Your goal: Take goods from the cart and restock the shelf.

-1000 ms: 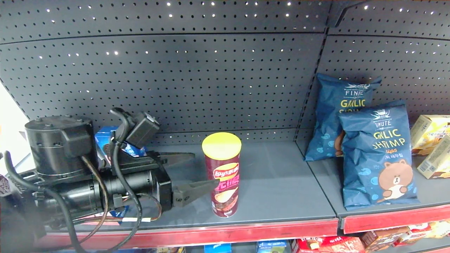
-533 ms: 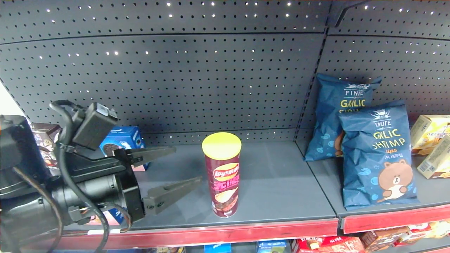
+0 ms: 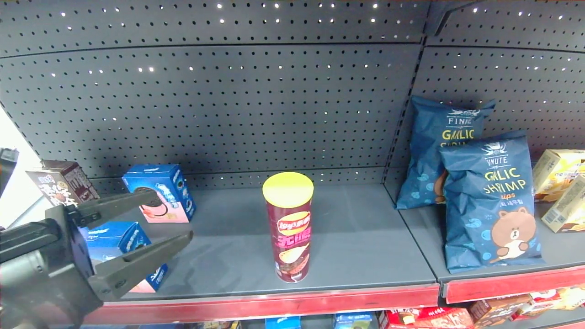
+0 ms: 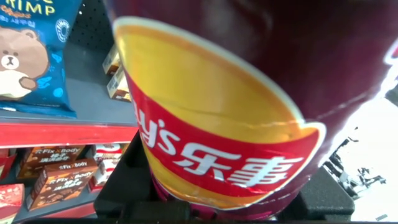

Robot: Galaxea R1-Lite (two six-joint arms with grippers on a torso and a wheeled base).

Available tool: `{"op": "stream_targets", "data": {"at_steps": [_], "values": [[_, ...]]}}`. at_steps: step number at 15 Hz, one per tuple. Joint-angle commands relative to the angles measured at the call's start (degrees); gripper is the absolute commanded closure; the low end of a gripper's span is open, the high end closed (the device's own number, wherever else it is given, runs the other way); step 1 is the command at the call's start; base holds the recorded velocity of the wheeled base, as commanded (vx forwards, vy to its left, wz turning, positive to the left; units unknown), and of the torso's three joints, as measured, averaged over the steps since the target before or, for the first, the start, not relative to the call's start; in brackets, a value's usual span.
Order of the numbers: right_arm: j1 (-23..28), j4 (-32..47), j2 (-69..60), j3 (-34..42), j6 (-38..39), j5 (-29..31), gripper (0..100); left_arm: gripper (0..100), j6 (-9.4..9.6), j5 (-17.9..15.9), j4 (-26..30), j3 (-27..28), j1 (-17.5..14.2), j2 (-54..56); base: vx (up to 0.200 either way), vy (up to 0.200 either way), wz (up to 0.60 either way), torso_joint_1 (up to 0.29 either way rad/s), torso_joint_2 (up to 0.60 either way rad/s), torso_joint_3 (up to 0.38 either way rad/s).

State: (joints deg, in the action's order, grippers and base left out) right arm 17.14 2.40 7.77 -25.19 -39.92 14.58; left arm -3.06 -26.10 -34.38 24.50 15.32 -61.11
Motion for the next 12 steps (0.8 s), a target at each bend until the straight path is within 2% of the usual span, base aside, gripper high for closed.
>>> {"op": "stream_targets", "data": {"at_steps": [1, 4, 7, 9, 10, 12], "values": [[1.05, -0.03, 0.06, 0.22, -0.07, 0.10, 100, 0, -0.02, 3.42, 6.08, 1.86, -3.55, 9.61, 0.000, 0.000, 0.00, 0.000, 0.00, 0.000], [2.81, -0.03, 0.41, -0.48, -0.07, 0.10, 100, 0, 0.07, 10.98, 9.42, 1.86, -4.07, 15.41, 0.000, 0.000, 0.00, 0.000, 0.00, 0.000], [4.92, -0.12, 1.64, -2.24, 0.02, 0.01, 100, 0, -0.02, 13.44, 12.23, 2.13, -7.94, 20.15, 0.000, 0.000, 0.00, 0.000, 0.00, 0.000], [5.01, -0.12, 2.96, -3.91, 0.02, 0.01, 100, 0, 0.07, 17.05, 11.79, 3.01, -8.12, 21.30, 0.000, 0.000, 0.00, 0.000, 0.00, 0.000], [4.74, -0.20, 4.80, -5.75, 0.81, -0.08, 100, 0, 0.07, 21.00, 12.23, 3.36, -8.03, 22.70, 0.000, 0.000, 0.00, 0.000, 0.00, 0.000], [4.57, -0.12, 8.76, -8.83, 5.21, -0.17, 100, 0, 0.07, 23.02, 12.40, 2.83, -8.03, 25.25, 0.000, 0.000, 0.00, 0.000, 0.00, 0.000]]}}
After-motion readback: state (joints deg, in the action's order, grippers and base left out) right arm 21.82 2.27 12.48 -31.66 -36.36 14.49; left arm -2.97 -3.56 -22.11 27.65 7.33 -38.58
